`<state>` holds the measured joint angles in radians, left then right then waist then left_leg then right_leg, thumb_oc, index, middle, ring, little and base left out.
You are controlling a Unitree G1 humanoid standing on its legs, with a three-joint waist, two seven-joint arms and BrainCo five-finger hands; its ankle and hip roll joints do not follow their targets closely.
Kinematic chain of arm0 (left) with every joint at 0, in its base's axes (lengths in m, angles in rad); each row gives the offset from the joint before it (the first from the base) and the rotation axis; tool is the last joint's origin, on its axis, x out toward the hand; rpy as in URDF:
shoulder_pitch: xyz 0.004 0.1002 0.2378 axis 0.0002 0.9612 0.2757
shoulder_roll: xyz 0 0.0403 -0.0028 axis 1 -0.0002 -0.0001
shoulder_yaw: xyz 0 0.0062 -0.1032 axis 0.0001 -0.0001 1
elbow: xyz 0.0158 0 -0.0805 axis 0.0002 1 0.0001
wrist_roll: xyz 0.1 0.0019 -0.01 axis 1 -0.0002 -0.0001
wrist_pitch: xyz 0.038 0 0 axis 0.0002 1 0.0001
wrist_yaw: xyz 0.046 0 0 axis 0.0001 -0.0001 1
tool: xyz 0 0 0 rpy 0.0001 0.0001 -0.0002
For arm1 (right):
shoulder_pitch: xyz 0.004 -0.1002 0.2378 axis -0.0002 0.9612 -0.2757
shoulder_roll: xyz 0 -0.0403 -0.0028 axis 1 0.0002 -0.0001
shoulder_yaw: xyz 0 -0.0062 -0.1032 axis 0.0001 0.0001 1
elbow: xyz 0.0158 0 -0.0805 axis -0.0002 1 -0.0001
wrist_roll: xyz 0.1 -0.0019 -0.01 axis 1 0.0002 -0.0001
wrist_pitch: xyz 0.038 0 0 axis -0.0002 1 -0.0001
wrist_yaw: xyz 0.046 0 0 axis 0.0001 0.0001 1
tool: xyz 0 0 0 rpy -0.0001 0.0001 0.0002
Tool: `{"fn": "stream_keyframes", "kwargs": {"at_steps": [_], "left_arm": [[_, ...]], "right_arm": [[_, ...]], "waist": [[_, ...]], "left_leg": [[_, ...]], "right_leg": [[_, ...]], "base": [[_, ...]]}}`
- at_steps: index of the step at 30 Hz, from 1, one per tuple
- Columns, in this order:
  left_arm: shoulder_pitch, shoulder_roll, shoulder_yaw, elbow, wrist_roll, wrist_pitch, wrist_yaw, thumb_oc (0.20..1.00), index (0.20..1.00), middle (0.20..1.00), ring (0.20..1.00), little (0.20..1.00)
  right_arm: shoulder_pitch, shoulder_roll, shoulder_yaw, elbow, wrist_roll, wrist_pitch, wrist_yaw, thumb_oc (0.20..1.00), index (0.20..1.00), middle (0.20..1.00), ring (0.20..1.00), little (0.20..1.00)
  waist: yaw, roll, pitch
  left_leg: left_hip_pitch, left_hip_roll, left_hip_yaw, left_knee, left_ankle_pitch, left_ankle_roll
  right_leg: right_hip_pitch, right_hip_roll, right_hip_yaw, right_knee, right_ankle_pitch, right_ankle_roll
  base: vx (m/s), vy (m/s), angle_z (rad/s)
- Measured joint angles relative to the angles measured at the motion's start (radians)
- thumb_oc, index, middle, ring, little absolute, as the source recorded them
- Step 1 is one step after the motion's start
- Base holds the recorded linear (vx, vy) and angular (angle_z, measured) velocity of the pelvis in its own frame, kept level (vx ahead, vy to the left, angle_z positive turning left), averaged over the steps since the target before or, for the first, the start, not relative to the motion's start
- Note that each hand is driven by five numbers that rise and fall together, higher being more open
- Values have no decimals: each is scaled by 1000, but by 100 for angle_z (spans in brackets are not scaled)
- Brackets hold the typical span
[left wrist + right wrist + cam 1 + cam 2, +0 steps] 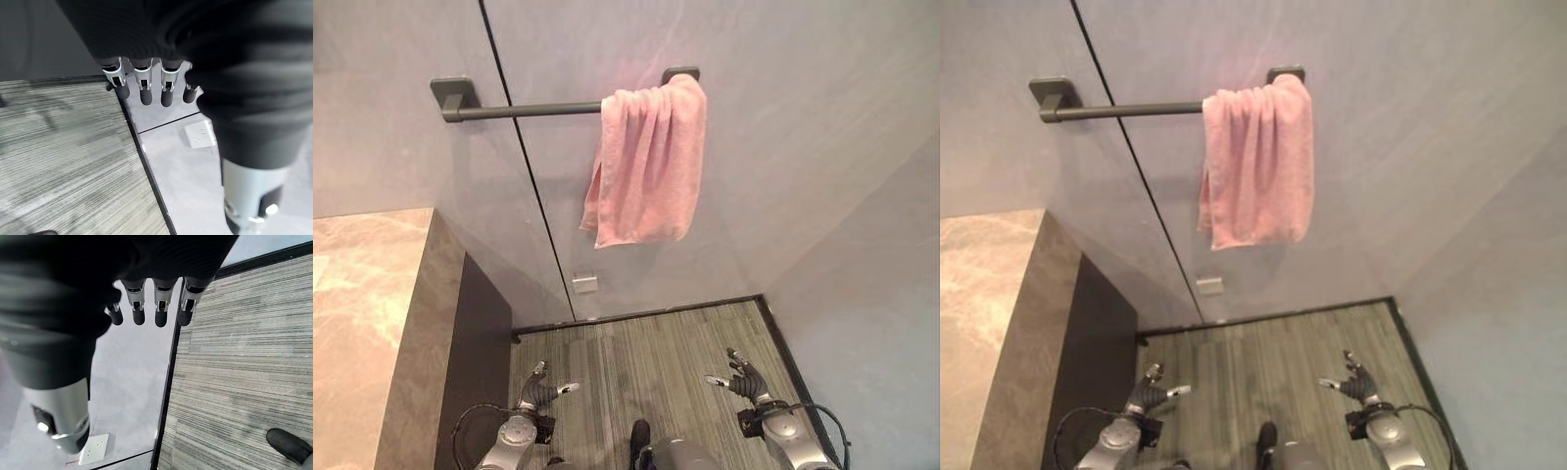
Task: Put brush and paste in cup on sink, flatten towel.
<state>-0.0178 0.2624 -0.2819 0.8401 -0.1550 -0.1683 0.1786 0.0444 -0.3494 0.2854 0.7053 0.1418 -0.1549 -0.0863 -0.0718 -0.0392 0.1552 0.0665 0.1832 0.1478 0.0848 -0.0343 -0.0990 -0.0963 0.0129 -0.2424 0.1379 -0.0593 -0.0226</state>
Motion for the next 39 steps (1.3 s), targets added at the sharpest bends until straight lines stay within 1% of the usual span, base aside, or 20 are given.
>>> {"fn": "stream_keyframes", "kwargs": {"at_steps": [6, 8, 9, 10, 11, 13, 14, 16, 17, 19, 20, 23, 28, 31, 32, 34, 35, 37, 38, 39], "left_arm": [[3, -1, 5, 3, -5, -1, 3, 1000, 1000, 1000, 1000, 1000], [-23, 14, 4, -7, -6, -2, 5, 1000, 1000, 1000, 1000, 1000], [-15, 7, 4, -3, -34, -1, 10, 1000, 1000, 1000, 1000, 1000], [-18, 3, 3, -1, -36, -2, 9, 1000, 1000, 1000, 1000, 1000], [-21, -7, 3, -2, -37, -3, 11, 1000, 1000, 1000, 1000, 1000], [-58, -30, 1, 16, -35, -1, 13, 1000, 1000, 1000, 1000, 1000], [-57, -31, 0, 15, -35, -1, 13, 1000, 1000, 1000, 1000, 1000], [-34, -21, 1, 15, -34, 2, 13, 1000, 1000, 1000, 1000, 1000], [-20, -27, -1, 15, -34, 1, 13, 1000, 1000, 1000, 1000, 1000], [2, -39, 0, 5, -34, -2, 12, 1000, 1000, 1000, 1000, 1000], [9, -39, 0, -5, -33, -4, 12, 1000, 1000, 1000, 1000, 1000], [-14, -6, 25, -7, -34, -2, 14, 1000, 1000, 1000, 1000, 1000], [-24, 17, 22, -22, -22, -1, 13, 1000, 1000, 1000, 1000, 1000], [-22, 20, 22, -29, -21, -1, 13, 1000, 1000, 1000, 1000, 1000], [-23, 16, 22, -43, -20, 1, 14, 1000, 1000, 1000, 1000, 1000], [-13, 16, 18, -62, -4, -1, 12, 1000, 1000, 1000, 1000, 1000], [-8, 23, 13, -72, 7, -1, 12, 1000, 1000, 1000, 1000, 1000], [-8, 38, -7, -72, 8, 0, 10, 1000, 1000, 1000, 1000, 1000], [-5, 42, -4, -74, 7, -1, 12, 1000, 1000, 1000, 1000, 1000], [0, 46, -2, -77, 7, -1, 13, 1000, 1000, 1000, 1000, 1000]], "right_arm": [[45, -1, 3, 0, 0, 0, 1, 1000, 1000, 1000, 1000, 1000], [39, 6, 2, 2, 2, -1, 1, 1000, 1000, 1000, 1000, 1000], [16, 14, -2, 24, 3, 0, -5, 1000, 1000, 1000, 1000, 1000], [15, 17, -5, 35, 2, 2, -8, 1000, 1000, 1000, 1000, 1000], [17, 15, -2, 37, 2, 2, -12, 1000, 1000, 1000, 1000, 1000], [17, 14, -26, 37, 2, 3, -23, 1000, 1000, 1000, 1000, 1000], [17, 29, -36, 39, 2, 3, -23, 1000, 1000, 1000, 1000, 1000], [16, 34, -23, 23, -1, 3, -22, 1000, 1000, 1000, 1000, 1000], [15, 20, -34, 10, -1, 2, -24, 1000, 1000, 1000, 1000, 1000], [34, 10, -68, 8, 3, 3, -25, 1000, 1000, 1000, 1000, 1000], [40, -1, -71, 9, 3, 3, -25, 1000, 1000, 1000, 1000, 1000], [42, 35, -47, 4, 3, 8, -23, 1000, 1000, 1000, 1000, 1000], [36, 51, -30, -17, 0, 9, -22, 1000, 1000, 1000, 1000, 1000], [6, 53, -31, -20, 0, 9, -22, 1000, 1000, 1000, 1000, 1000], [-5, 53, -30, -39, 0, 9, -22, 1000, 1000, 1000, 1000, 1000], [14, 55, -28, -42, -1, 8, -22, 1000, 1000, 1000, 1000, 1000], [17, 57, -27, -45, -1, 9, -23, 1000, 1000, 1000, 1000, 1000], [18, 55, -27, -54, -1, 9, -24, 1000, 1000, 1000, 1000, 1000], [16, 55, -27, -69, -1, 8, -25, 1000, 1000, 1000, 1000, 1000], [13, 58, -27, -71, -1, 7, -25, 1000, 1000, 1000, 1000, 1000]], "waist": [[-3, 20, -2], [3, -29, 24], [9, -32, 36], [-5, -41, 42], [-4, -22, 33], [-29, 50, 47], [-19, 43, 56], [6, -4, 46], [-18, 4, 25], [-27, 45, -3], [-29, 77, -15], [-21, 29, -24], [-18, 10, -30], [-13, 9, -11], [-21, 2, 8], [-21, -14, 11], [-20, -21, 19], [-20, -31, 22], [-15, -37, 20], [-13, -42, 20]], "left_leg": [[-13, -2, -2, 33, 5, -4], [-178, -29, -81, 312, 27, -45], [-250, -47, -105, 385, 11, -40], [-253, -50, -68, 282, 12, -36], [-237, -52, 1, 93, 21, -23], [-300, 57, 184, -83, 106, -85], [-326, 76, 227, -85, 116, -75], [-325, 21, 117, 55, 108, -45], [-271, -26, 78, 88, 94, -21], [-181, -40, 88, 22, 98, 10], [-134, -36, 87, -38, 72, 39], [-84, -113, 139, -87, 59, 86], [-64, -173, 143, -90, 25, 129], [-48, -183, 165, -95, 17, 138], [-48, -182, 160, -87, 6, 144], [-42, -186, 147, -88, -6, 160], [-38, -183, 138, -91, -5, 160], [-41, -177, 143, -93, 1, 145], [-46, -172, 149, -93, -5, 124], [-45, -167, 153, -88, -6, 123]], "right_leg": [[-10, 6, 13, 13, -11, -8], [-24, -19, 48, 9, -11, -30], [8, -30, 50, -36, -4, -23], [41, -37, 41, -97, -1, 3], [63, -34, 28, -144, -16, 27], [49, 2, -44, -97, 23, -46], [41, 0, -40, -80, 12, -45], [60, -50, 10, -75, 10, -20], [86, -71, 24, -86, 7, 14], [93, -65, 42, -70, -5, 40], [81, -53, 52, -38, -19, 52], [54, -127, 96, 31, -50, 98], [40, -191, 123, 97, -63, 138], [-20, -206, 128, 229, -69, 147], [-89, -219, 161, 383, -66, 166], [-131, -219, 177, 420, -72, 174], [-135, -224, 176, 410, -77, 166], [-127, -259, 135, 225, -56, 180], [-122, -312, 76, 42, 10, 197], [-115, -324, 57, -31, 48, 204]], "base": [[-10, -71, -3], [50, 30, 7], [153, 161, 10], [178, 203, 16], [91, 116, 29], [131, 171, 47], [139, 212, 4], [206, 305, -69], [209, 314, -45], [102, 175, -34], [74, 122, -31], [109, 242, -23], [52, 139, 4], [41, 113, -16], [86, 9, 6], [108, -52, 4], [103, -149, 7], [121, -221, 3], [100, -226, -17], [56, -135, -10]]}}
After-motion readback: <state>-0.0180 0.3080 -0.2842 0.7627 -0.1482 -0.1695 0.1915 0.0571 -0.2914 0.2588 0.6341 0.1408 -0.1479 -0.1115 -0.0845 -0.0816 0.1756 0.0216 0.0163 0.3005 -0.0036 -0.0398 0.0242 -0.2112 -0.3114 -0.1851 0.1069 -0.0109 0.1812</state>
